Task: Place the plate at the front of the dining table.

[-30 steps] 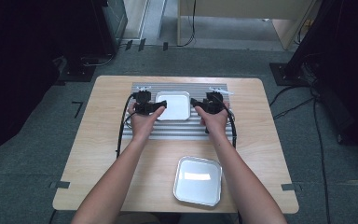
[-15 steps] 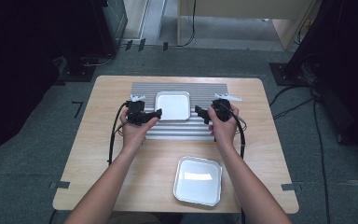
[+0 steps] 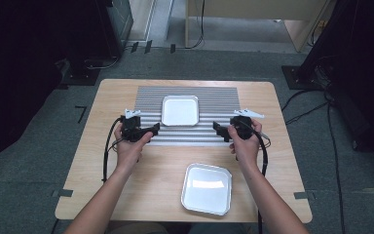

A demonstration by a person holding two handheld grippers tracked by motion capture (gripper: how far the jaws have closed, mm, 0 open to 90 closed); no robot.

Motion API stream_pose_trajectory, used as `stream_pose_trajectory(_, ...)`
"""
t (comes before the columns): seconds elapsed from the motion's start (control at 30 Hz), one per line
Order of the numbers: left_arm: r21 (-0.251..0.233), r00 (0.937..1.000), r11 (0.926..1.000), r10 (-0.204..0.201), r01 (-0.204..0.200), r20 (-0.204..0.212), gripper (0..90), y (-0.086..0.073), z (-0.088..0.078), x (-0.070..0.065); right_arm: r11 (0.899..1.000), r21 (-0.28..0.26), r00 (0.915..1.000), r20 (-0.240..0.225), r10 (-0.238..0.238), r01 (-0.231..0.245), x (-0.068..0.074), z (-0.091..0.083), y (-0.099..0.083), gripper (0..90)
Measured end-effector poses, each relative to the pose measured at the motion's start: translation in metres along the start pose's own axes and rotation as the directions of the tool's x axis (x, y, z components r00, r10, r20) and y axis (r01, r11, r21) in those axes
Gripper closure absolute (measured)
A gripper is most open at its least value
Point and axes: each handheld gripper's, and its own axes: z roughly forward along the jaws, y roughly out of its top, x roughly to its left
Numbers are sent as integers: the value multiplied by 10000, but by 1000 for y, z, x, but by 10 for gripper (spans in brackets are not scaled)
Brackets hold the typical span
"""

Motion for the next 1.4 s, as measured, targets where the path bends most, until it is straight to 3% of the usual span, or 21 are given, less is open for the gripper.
stream_pose_trajectory(0.33,-41,9996,9996,263,-263,34,179,-17,-16,8,9996,-16,9994,165,-293,293,-4,-19,-13,209)
stream_pose_trajectory(0.77,-337,10000,9994,-30,28,-62,179,-41,-41,34,10000,31,9996,272,-41,40,-20,-43,-33,212)
stream_pose_trajectory(1.0,-269,9991,9996,113,-124,-419,179,-52,-54,45,10000,-2,9991,412,-30,31,-31,-59,-44,211)
stream_pose_trajectory(1.4,-174,9974,9993,318,-330,-645,179,-69,-73,56,9990,-27,9967,677,445,-445,-53,-86,-66,211)
